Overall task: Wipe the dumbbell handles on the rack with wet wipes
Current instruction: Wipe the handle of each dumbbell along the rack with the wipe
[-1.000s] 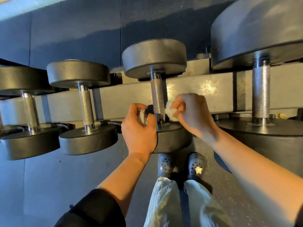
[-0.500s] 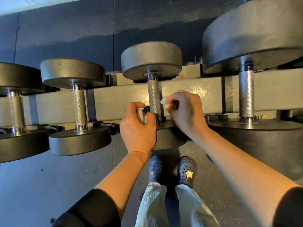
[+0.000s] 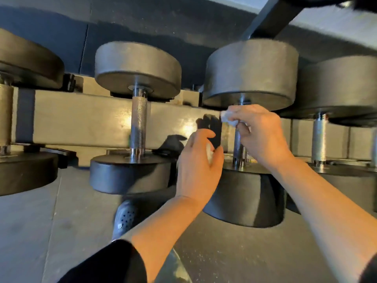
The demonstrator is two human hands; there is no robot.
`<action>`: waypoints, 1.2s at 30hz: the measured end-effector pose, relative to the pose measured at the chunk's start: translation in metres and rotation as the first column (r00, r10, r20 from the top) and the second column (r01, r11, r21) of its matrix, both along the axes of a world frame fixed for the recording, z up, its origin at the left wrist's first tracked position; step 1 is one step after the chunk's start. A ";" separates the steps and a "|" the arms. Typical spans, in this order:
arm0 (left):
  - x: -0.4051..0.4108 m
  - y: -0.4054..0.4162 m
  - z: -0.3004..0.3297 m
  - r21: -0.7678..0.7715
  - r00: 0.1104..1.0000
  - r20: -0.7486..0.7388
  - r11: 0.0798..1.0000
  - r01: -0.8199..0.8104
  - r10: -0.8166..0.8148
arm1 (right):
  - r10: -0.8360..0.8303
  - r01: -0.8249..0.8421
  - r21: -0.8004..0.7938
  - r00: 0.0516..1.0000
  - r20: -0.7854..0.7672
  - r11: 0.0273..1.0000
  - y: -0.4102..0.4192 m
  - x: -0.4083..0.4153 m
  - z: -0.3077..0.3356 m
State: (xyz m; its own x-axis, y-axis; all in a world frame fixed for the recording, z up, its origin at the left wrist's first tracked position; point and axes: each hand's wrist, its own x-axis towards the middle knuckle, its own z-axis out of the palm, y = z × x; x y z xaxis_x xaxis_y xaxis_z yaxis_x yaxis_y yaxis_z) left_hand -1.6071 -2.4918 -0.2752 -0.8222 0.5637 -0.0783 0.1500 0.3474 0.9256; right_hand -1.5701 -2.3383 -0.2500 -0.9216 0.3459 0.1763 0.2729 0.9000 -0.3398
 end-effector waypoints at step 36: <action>0.042 0.020 -0.002 0.113 0.996 0.010 0.989 -0.092 0.091 | -0.100 0.096 0.100 0.994 0.033 0.990 0.025 0.010 0.001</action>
State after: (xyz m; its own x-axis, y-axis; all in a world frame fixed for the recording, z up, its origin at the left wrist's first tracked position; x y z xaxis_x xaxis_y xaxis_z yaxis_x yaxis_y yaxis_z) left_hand -1.5653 -2.4715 -0.2776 -0.8704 0.4918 -0.0226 0.1178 0.2527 0.9604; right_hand -1.5602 -2.3132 -0.2488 -0.8906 0.4178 0.1796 0.3725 0.8968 -0.2389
